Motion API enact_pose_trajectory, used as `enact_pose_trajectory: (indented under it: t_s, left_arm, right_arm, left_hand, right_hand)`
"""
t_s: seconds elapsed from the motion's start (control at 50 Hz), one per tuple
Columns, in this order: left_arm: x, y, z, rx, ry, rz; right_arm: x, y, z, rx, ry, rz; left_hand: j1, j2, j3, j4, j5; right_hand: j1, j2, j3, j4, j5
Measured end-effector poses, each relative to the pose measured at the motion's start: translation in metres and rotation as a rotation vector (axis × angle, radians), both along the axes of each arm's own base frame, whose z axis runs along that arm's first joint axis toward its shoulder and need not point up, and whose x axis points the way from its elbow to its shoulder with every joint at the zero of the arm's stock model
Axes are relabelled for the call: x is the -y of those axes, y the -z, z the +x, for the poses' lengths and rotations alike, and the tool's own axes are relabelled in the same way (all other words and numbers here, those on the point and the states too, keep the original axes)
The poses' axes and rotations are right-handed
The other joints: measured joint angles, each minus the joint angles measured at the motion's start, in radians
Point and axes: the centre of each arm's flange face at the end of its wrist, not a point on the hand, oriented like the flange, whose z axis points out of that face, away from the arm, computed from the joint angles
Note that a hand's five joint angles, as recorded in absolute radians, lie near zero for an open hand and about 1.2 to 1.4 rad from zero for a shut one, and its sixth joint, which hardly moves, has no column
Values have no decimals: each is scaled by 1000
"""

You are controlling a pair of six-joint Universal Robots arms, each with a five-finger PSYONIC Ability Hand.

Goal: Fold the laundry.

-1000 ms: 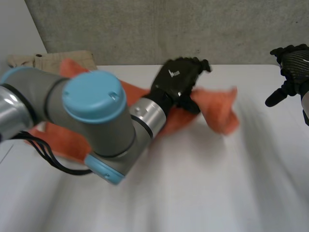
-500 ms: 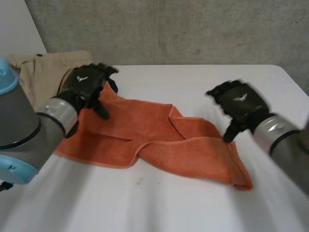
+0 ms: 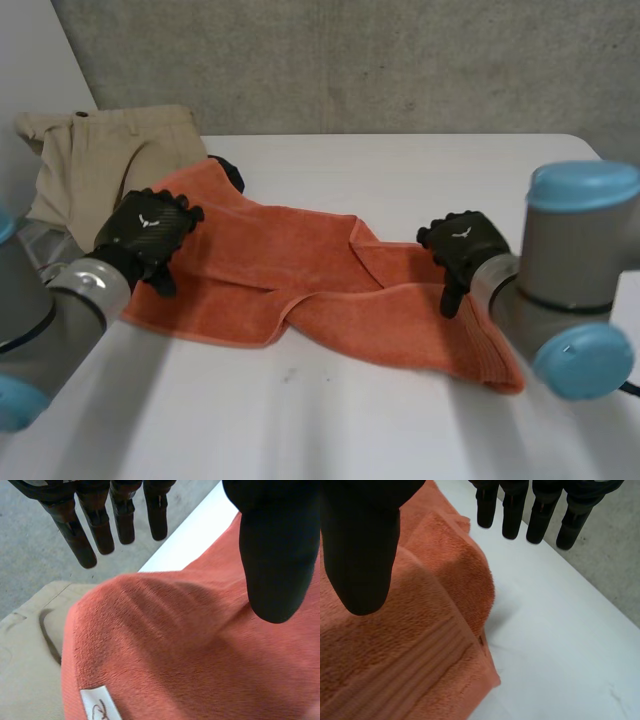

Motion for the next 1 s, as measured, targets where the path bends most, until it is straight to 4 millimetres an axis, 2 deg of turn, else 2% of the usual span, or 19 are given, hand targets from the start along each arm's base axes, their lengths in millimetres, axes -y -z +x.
enact_pose_trajectory:
  t_s: [0.16,0.28,0.4,0.42,0.46,0.48,0.52,0.56,0.64,0.76,0.78,0.82,0.88,1.0]
  left_arm:
    - [-33,3,8,-10,39,44]
    - [-45,13,22,-20,27,96]
    - [-46,17,28,-52,15,124]
    - [-46,17,29,-60,13,127]
    - [-46,17,29,-67,11,130]
    - [-45,17,28,-93,6,139]
    - [-44,16,28,-113,3,144]
    - [-42,14,26,-141,0,150]
    - [-38,9,24,-199,-7,158]
    - [-24,11,14,-325,-17,226]
    - [-23,12,13,-333,-16,234]
    - [-20,19,5,-372,-10,285]
    - [-19,32,-5,-393,-2,350]
    - [-18,58,-16,-381,-17,426]
  right_arm:
    - [29,-9,-19,115,26,205]
    - [40,5,-19,160,5,358]
    - [44,25,-13,158,-13,420]
    - [44,27,-12,156,-15,423]
    - [44,28,-11,155,-16,425]
    - [44,28,-10,154,-18,420]
    - [44,25,-10,155,-19,409]
    - [44,17,-10,160,-20,387]
    - [41,-17,-10,183,-31,299]
    - [19,-94,-14,236,-63,113]
    - [16,-100,-14,239,-67,99]
    - [0,-127,-15,256,-87,33]
    - [-19,-149,-13,271,-116,-21]
    - [-51,-174,-7,296,-165,-81]
  left_hand:
    - [45,53,59,53,58]
    - [41,50,56,51,53]
    - [41,49,53,44,43]
    - [41,49,52,42,39]
    - [41,49,52,42,39]
    - [41,45,49,37,33]
    - [36,38,44,31,27]
    - [29,26,30,16,11]
    - [-13,-15,-9,-22,-30]
    - [-32,-39,-28,-41,-49]
    - [-32,-39,-28,-41,-49]
    - [-32,-39,-28,-41,-49]
    - [-32,-39,-28,-41,-49]
    - [-32,-39,-28,-41,-49]
  right_hand:
    - [169,168,169,169,165]
    - [193,196,200,198,195]
    - [229,232,232,229,225]
    - [358,347,348,346,340]
    - [418,429,426,405,397]
    - [735,774,743,758,733]
    - [756,827,798,821,790]
    - [756,830,819,843,794]
    - [756,830,822,848,794]
    - [756,830,822,850,798]
    - [756,830,822,850,799]
    - [756,830,822,850,801]
    - [756,830,822,850,801]
    - [756,830,822,852,801]
